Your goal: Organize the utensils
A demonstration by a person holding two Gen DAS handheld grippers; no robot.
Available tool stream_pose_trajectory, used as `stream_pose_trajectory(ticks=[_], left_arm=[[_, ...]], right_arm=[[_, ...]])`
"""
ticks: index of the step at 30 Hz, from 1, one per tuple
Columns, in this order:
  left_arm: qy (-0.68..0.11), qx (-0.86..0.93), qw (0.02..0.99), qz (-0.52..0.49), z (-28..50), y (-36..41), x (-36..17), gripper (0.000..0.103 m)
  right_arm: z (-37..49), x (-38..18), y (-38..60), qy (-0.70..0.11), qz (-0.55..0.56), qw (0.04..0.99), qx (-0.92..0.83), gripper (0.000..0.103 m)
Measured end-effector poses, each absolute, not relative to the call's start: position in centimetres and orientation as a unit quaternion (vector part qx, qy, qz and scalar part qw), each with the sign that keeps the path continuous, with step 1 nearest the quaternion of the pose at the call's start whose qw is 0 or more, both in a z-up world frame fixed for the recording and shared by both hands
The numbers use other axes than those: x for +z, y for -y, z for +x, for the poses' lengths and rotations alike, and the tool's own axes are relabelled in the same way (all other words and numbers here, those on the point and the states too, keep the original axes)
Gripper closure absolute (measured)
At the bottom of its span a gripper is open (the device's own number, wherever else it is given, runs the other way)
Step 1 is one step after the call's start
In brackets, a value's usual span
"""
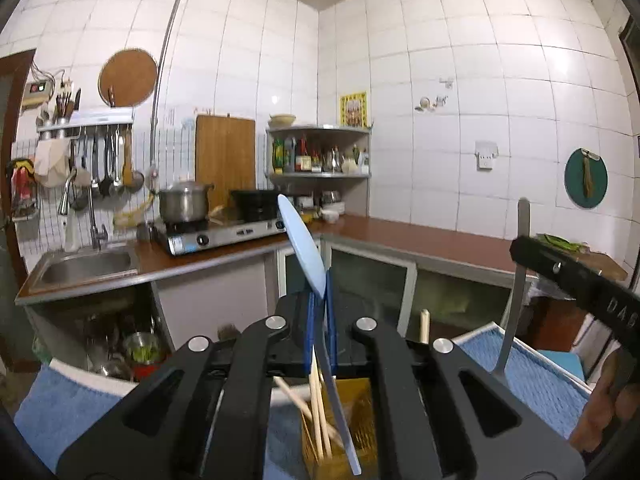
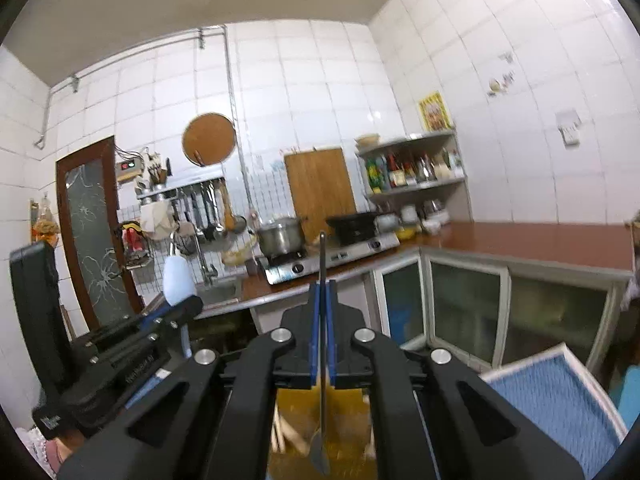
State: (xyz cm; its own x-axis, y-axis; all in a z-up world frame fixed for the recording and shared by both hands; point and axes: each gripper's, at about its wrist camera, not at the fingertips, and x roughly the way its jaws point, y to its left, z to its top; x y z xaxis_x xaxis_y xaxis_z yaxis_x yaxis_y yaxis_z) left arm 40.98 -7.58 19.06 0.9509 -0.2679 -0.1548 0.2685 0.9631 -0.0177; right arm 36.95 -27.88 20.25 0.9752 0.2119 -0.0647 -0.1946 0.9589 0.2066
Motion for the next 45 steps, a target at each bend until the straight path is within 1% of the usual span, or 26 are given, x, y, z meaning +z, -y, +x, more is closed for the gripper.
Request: stream_pose_trajectory(ticks=[4, 13, 18, 25, 33, 34, 35, 36, 37, 38, 39, 41, 42, 44, 45], left_arm=[[-0.062, -0.124, 0.99, 0.01, 42.9, 8.5, 17.5, 0.099], [-0.087, -0.119, 0.989, 0.014, 45.8, 9.3, 12.9, 0.099], [-0.09, -0.121, 0.988, 0.016, 46.3, 9.1, 11.7, 0.099], [-0.115, -0.121, 0.986, 0.023, 46.5, 8.8, 9.7, 0.099], [-0.137, -0.119, 0.983, 0.019, 45.5, 8.2, 8.9, 0.097], [-0.143, -0.119, 0.982, 0.016, 45.3, 7.9, 8.9, 0.095], [-0.148, -0.119, 0.982, 0.013, 45.0, 7.7, 9.0, 0.087], [-0.15, -0.119, 0.981, 0.012, 44.7, 7.6, 9.1, 0.074], [-0.15, -0.116, 0.982, 0.012, 44.1, 7.4, 9.4, 0.066], [-0.147, -0.109, 0.983, 0.013, 43.6, 7.1, 9.7, 0.055], [-0.143, -0.105, 0.984, 0.014, 42.9, 6.8, 10.1, 0.051], [-0.145, -0.107, 0.984, 0.011, 42.0, 6.3, 10.8, 0.049], [-0.149, -0.108, 0.983, 0.008, 41.4, 5.7, 11.2, 0.043], [-0.148, -0.099, 0.984, 0.004, 40.3, 4.8, 11.9, 0.035], [-0.146, -0.095, 0.985, 0.005, 39.9, 4.5, 12.2, 0.03]], right_arm=[[38.5, 19.4, 27.8, -0.03, 0.088, 0.99, 0.102, 0.1], [41.4, 14.7, 28.0, -0.045, 0.088, 0.991, 0.093, 0.1], [41.7, 13.0, 27.8, -0.054, 0.078, 0.991, 0.091, 0.1], [42.0, 10.3, 27.8, -0.085, 0.062, 0.991, 0.085, 0.1], [41.9, 8.3, 27.6, -0.117, 0.054, 0.988, 0.086, 0.098], [41.9, 8.3, 27.6, -0.122, 0.054, 0.987, 0.086, 0.098], [41.8, 8.3, 27.6, -0.127, 0.054, 0.987, 0.086, 0.097], [41.7, 8.3, 27.6, -0.131, 0.053, 0.986, 0.085, 0.097], [41.6, 8.4, 27.5, -0.137, 0.05, 0.986, 0.084, 0.097], [41.5, 8.5, 27.5, -0.147, 0.049, 0.984, 0.085, 0.097], [41.5, 8.6, 27.6, -0.159, 0.051, 0.982, 0.086, 0.097], [41.5, 8.9, 27.7, -0.181, 0.057, 0.978, 0.087, 0.096], [41.3, 9.1, 27.9, -0.187, 0.062, 0.977, 0.086, 0.092], [40.5, 9.8, 28.2, -0.185, 0.064, 0.977, 0.08, 0.071], [40.1, 10.0, 28.3, -0.182, 0.065, 0.978, 0.079, 0.055]])
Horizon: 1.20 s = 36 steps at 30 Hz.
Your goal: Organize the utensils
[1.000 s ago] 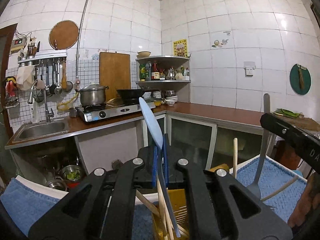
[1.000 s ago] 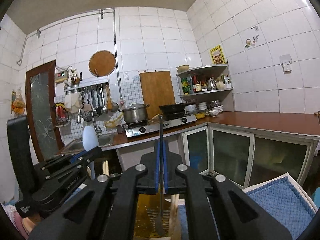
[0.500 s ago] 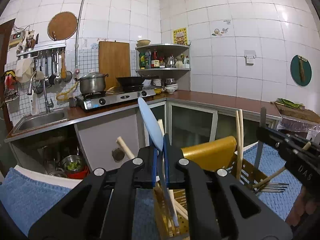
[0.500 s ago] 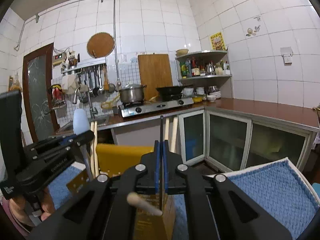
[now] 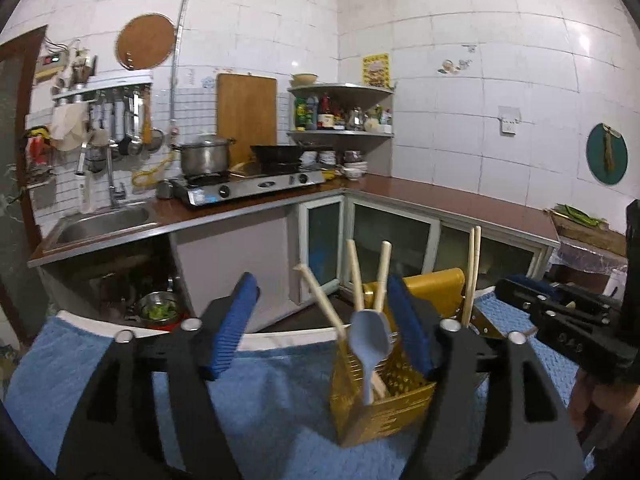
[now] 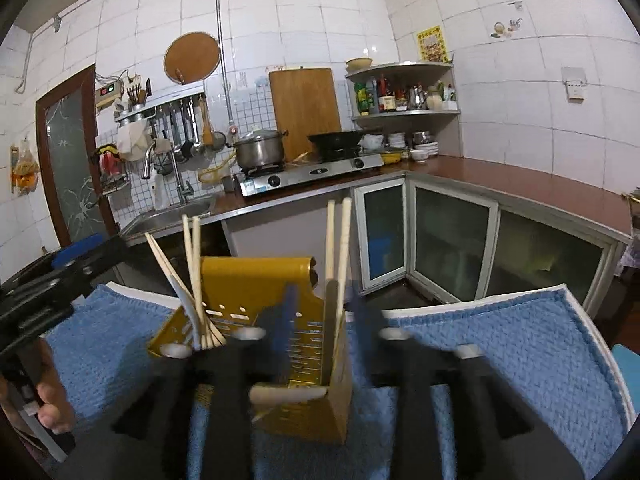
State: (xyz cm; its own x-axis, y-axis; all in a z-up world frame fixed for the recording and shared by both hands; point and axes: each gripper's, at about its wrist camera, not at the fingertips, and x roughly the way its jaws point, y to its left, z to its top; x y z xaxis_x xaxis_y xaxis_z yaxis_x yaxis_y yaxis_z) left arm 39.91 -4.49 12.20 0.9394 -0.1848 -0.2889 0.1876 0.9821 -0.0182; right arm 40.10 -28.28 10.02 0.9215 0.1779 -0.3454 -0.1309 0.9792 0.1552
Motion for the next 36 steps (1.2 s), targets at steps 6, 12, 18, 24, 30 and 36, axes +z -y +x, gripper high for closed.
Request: stream_pose_trajectory(ticks=[6, 12, 18, 24, 30, 36], left_arm=[[-0.15, -0.065, 0.987, -0.008, 36.3, 0.9, 14.0, 0.012], [-0.136, -0.045, 0.99, -0.003, 30.7, -0.9, 13.7, 0.005], [-0.128, -0.015, 0.992, -0.003, 24.8, -1.6, 10.6, 0.005], [-0.134, 0.021, 0.991, -0.021, 20.3, -2.0, 7.7, 0.005], [-0.141, -0.002, 0.99, -0.022, 17.1, -1.9, 4.4, 0.005], [-0.136, -0.003, 0.991, 0.003, 16.1, -1.4, 2.3, 0.005]], right_arm=[[37.1, 13.2, 27.9, -0.175, 0.045, 0.981, 0.069, 0.044], [31.9, 13.6, 27.1, -0.153, 0.029, 0.986, 0.059, 0.023], [26.2, 10.2, 25.9, -0.146, 0.029, 0.988, 0.048, 0.009], [19.9, 6.6, 24.2, -0.151, 0.027, 0.988, 0.029, 0.004], [16.9, 4.7, 22.3, -0.165, 0.006, 0.986, 0.023, 0.004], [15.9, 3.5, 22.1, -0.152, 0.018, 0.988, -0.003, 0.004]])
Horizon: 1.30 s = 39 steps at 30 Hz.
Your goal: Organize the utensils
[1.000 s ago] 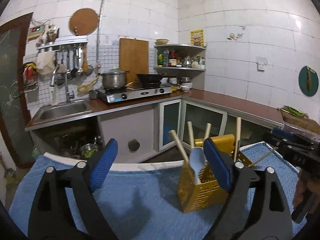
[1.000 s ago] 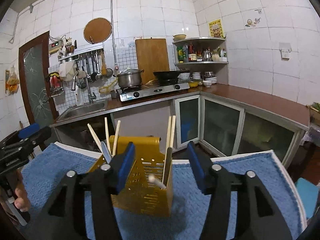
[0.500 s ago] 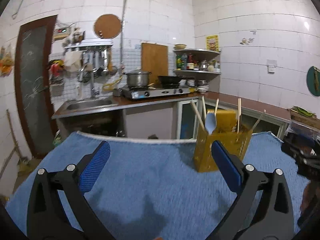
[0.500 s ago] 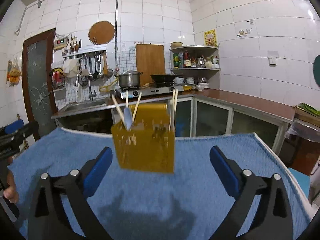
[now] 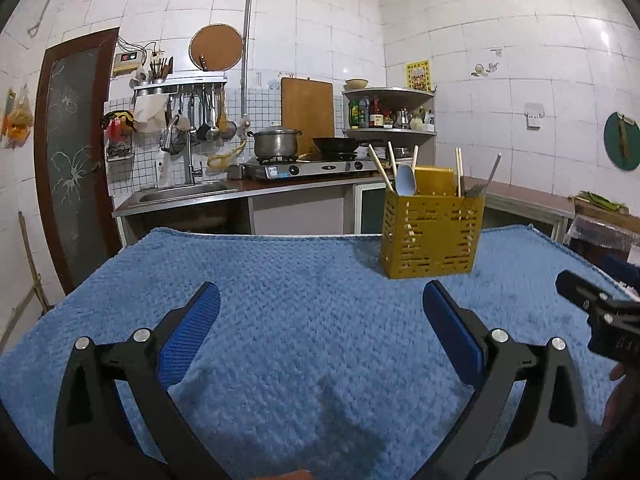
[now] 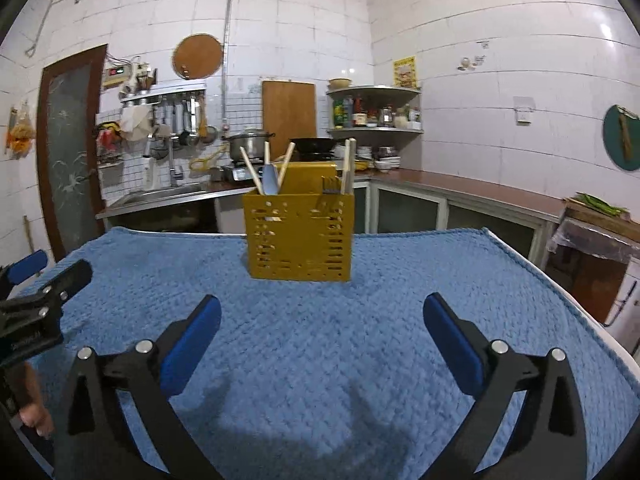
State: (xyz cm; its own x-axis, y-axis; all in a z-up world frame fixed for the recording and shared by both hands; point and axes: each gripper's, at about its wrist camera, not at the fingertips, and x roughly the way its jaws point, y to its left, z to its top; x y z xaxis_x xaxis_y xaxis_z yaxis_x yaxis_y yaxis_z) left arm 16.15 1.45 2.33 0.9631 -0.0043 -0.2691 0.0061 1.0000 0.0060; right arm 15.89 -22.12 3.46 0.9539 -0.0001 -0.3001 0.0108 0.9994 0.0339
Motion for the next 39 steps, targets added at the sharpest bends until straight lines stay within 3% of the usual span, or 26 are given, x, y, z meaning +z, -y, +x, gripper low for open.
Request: stream_pose_trajectory(ticks=[39], left_arm=[[-0.136, -0.018, 0.99, 0.016, 16.3, -0.6, 1.7, 0.005]], right_arm=[[14.3, 3.2, 22.0, -0.107, 0.001, 0.994, -0.028, 0.004]])
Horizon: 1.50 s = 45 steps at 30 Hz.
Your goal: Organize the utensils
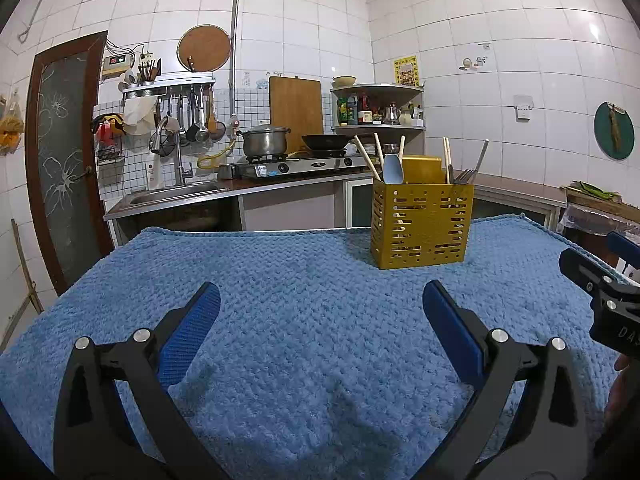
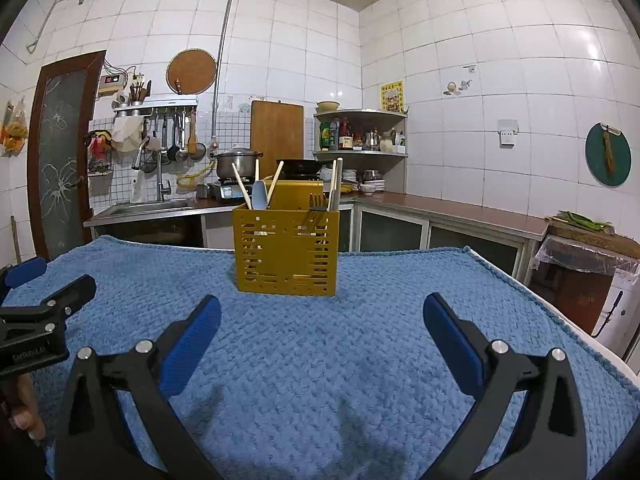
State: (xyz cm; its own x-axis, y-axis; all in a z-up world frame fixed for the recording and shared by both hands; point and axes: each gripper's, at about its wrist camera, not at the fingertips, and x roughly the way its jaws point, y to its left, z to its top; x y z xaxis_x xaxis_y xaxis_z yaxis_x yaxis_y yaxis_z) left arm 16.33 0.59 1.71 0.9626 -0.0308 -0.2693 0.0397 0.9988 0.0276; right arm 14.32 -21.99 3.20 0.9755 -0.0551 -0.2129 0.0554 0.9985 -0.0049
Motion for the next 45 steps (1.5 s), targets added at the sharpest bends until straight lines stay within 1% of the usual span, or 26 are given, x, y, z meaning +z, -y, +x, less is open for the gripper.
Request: stream_pose_trajectory(ticks=[45], left_arm=[[-0.135, -0.026, 0.99, 0.017, 16.24, -0.65, 1.64, 0.005]], right_arm=[[14.53, 2.93, 22.05, -0.112, 0.0, 0.993, -0.029, 0.004]])
